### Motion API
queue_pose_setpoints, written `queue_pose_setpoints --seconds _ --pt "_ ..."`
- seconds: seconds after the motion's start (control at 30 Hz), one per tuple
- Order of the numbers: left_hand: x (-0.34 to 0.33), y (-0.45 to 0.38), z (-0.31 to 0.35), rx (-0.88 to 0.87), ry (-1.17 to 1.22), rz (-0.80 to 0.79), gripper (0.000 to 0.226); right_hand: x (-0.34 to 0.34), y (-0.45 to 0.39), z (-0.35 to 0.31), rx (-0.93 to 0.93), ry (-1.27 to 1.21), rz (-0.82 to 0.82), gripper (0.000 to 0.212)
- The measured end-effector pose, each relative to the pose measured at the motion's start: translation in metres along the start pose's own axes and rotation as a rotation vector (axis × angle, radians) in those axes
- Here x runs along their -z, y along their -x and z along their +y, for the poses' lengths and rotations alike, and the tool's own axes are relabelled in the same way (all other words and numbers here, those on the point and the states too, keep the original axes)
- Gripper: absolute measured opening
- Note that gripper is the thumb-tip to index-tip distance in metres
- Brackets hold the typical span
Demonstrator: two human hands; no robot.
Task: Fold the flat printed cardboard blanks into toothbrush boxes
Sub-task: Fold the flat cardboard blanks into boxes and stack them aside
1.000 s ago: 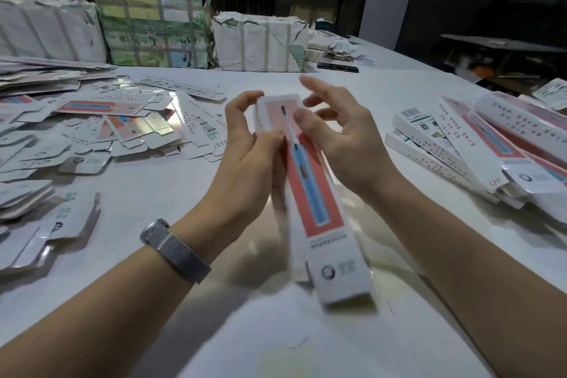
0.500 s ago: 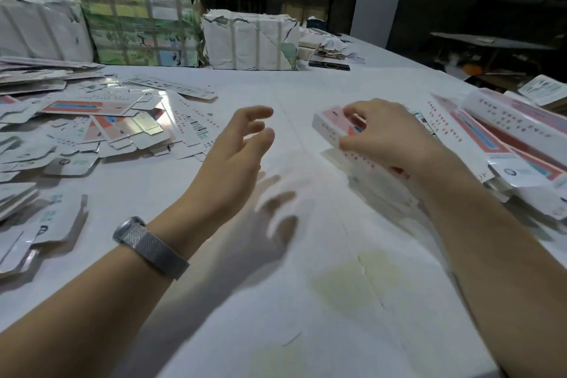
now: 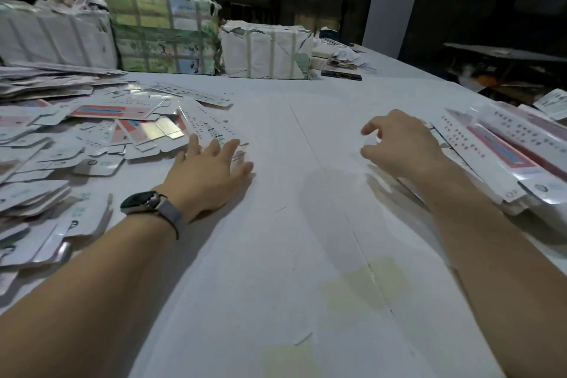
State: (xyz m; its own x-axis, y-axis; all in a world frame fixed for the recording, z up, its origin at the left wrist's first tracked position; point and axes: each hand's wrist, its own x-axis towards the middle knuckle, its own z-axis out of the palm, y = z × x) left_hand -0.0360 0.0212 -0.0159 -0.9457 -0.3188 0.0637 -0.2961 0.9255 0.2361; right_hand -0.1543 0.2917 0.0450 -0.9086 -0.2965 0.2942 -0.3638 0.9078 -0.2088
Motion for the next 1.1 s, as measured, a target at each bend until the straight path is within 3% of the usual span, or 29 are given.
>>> queue_pose_setpoints --seconds 0.07,0.2,0.33,0.37,0.43,0.53,0.7,0.93,1.0,1.1 --pt "0.005 0.002 0.006 0.005 -0.029 0.031 0.063 -0.004 0.003 -0.008 0.058 -0.043 0.002 0.033" --pt "0.011 0.019 0.019 -0.134 -0.113 0.186 0.043 -0.009 0.006 -0.014 0.127 -0.142 0.042 0.026" --pt "0.011 0.030 0.036 -0.201 0.017 0.284 0.020 -0.010 0.008 -0.019 0.170 -0.185 0.068 0.022" --pt "0.010 0.031 0.039 -0.205 0.029 0.330 0.020 -0.009 0.008 -0.021 0.183 -0.194 0.074 0.021" --pt "0.007 0.031 0.038 -0.155 -0.045 0.351 0.041 -0.010 0.011 -0.025 0.210 -0.212 0.085 0.020" --pt "0.005 0.030 0.033 -0.028 -0.056 0.198 0.062 -0.011 0.014 -0.029 0.235 -0.234 0.080 0.019" --pt "0.008 0.027 0.028 -0.064 0.156 0.190 0.056 -0.013 0.020 -0.038 0.282 -0.343 0.072 0.016" --pt "0.032 0.028 0.030 0.003 0.524 0.251 0.095 -0.016 0.031 -0.056 0.325 -0.711 0.001 0.014" --pt "0.045 0.032 0.031 0.057 0.781 0.198 0.085 -0.015 0.033 -0.060 0.321 -0.844 -0.013 0.018" --pt "0.057 0.039 0.033 0.026 0.995 0.098 0.044 -0.011 0.036 -0.064 0.323 -0.998 0.004 0.025"
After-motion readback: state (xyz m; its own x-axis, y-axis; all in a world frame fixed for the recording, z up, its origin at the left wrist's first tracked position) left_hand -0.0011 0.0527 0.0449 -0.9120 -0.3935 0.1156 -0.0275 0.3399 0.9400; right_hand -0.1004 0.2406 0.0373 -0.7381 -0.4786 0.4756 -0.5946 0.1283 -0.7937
